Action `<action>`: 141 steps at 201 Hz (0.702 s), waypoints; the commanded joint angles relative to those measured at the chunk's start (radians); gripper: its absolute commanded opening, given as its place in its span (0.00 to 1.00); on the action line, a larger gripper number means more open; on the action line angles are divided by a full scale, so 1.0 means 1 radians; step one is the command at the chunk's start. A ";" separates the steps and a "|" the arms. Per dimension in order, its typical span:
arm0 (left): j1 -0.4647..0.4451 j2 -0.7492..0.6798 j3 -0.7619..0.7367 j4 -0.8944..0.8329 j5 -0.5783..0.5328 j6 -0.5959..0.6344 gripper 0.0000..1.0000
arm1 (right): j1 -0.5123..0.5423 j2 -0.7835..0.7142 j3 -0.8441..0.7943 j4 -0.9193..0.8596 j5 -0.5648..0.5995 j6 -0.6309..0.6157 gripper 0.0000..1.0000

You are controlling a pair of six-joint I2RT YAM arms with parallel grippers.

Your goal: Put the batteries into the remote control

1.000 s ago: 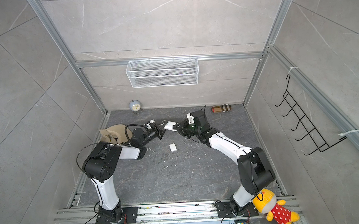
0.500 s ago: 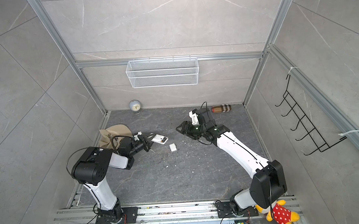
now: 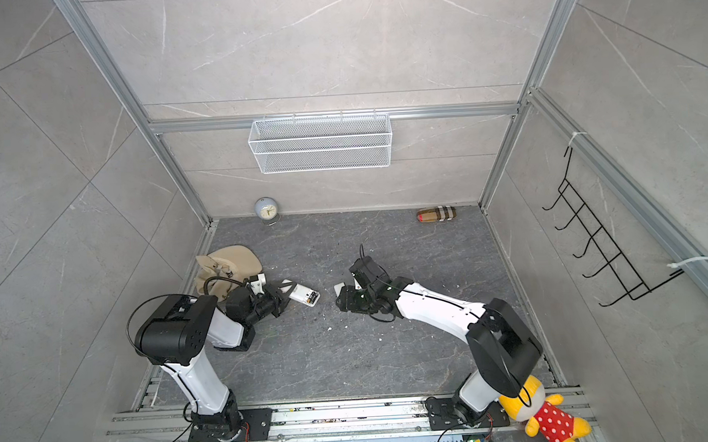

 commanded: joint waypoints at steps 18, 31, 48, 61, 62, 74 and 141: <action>0.061 -0.017 -0.028 0.117 -0.005 0.192 0.00 | 0.016 0.093 0.019 0.112 0.041 0.025 0.56; 0.072 -0.023 -0.011 0.134 -0.001 0.183 0.00 | 0.018 0.118 0.031 0.114 0.046 0.034 0.56; 0.072 -0.023 -0.017 0.113 -0.015 0.192 0.00 | 0.023 0.152 0.041 0.135 0.054 0.048 0.56; 0.072 -0.009 -0.020 0.128 -0.017 0.183 0.00 | 0.028 0.189 0.059 0.141 0.055 0.051 0.56; 0.072 -0.007 -0.020 0.131 -0.016 0.183 0.00 | 0.029 0.193 0.061 0.139 0.055 0.052 0.56; 0.072 0.010 -0.016 0.148 -0.018 0.174 0.00 | 0.032 0.231 0.090 0.121 0.046 0.045 0.56; 0.074 0.027 -0.007 0.149 -0.007 0.159 0.00 | 0.035 0.392 0.281 0.045 0.037 -0.014 0.56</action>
